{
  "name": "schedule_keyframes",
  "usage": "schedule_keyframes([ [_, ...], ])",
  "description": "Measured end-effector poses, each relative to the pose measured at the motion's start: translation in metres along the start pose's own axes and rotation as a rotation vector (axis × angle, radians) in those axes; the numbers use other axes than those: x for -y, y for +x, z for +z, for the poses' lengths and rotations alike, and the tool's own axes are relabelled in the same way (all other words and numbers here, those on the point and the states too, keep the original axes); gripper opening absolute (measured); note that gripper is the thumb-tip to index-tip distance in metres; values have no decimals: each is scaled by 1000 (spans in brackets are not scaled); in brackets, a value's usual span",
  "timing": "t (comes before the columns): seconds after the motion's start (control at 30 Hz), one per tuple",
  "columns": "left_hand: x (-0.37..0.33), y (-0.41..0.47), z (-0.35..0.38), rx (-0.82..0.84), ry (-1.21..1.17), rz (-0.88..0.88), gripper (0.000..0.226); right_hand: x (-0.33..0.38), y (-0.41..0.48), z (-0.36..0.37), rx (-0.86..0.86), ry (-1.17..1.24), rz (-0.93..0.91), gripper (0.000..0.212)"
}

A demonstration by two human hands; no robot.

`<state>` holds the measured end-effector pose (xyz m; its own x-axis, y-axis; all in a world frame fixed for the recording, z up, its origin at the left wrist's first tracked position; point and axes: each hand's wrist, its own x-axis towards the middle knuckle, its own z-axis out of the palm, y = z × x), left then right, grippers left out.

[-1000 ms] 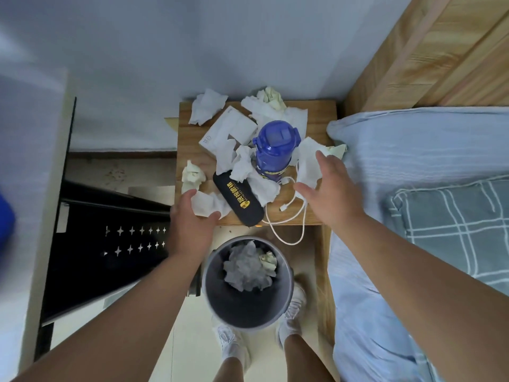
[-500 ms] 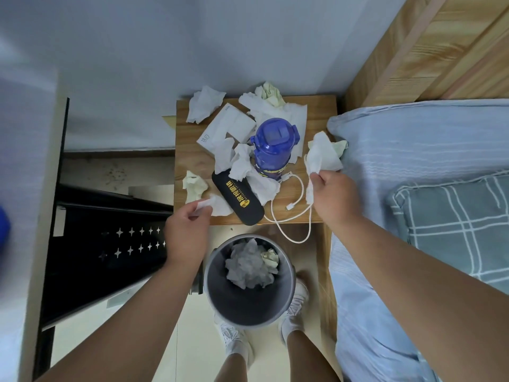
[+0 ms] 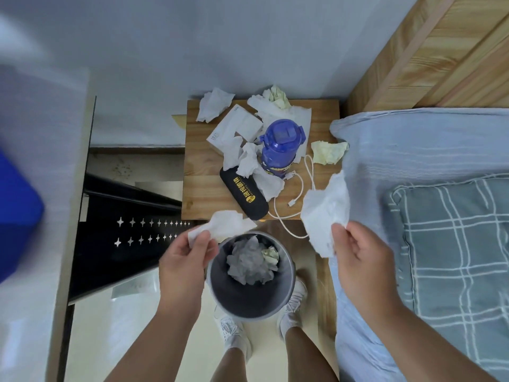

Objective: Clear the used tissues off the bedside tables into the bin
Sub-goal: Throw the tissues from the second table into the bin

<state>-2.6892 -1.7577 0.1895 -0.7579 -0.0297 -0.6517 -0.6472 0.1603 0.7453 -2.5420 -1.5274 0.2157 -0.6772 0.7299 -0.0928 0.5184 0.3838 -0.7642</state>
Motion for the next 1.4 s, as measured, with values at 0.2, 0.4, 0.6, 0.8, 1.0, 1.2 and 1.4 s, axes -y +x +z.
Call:
schedule_keyframes([
  [0.2, 52, -10, -26, 60, -77, -128, 12, -11, -62, 33, 168, 27, 30, 47],
  [0.4, 108, -2, -31, 80, -78, -270, 13, -55, -86, 78, 358, -148, 127, 38],
  [0.6, 155, 21, -12, 92, 50, -389, 9, -95, -72, 122, 618, -304, 305, 36],
  [0.8, 169, 38, 0, 180, 151, -534, 37, -103, -57, 137, 778, -299, 514, 38],
  [1.0, 147, 29, 0, 204, 240, -480, 19, -94, -51, 110, 693, -224, 518, 27],
  [1.2, 86, 20, 17, 237, 289, -277, 11, -55, -22, 68, 643, -187, 399, 27],
  [1.4, -4, 47, 56, 217, 402, 138, 8, -16, 40, 33, 332, -52, 296, 16],
])
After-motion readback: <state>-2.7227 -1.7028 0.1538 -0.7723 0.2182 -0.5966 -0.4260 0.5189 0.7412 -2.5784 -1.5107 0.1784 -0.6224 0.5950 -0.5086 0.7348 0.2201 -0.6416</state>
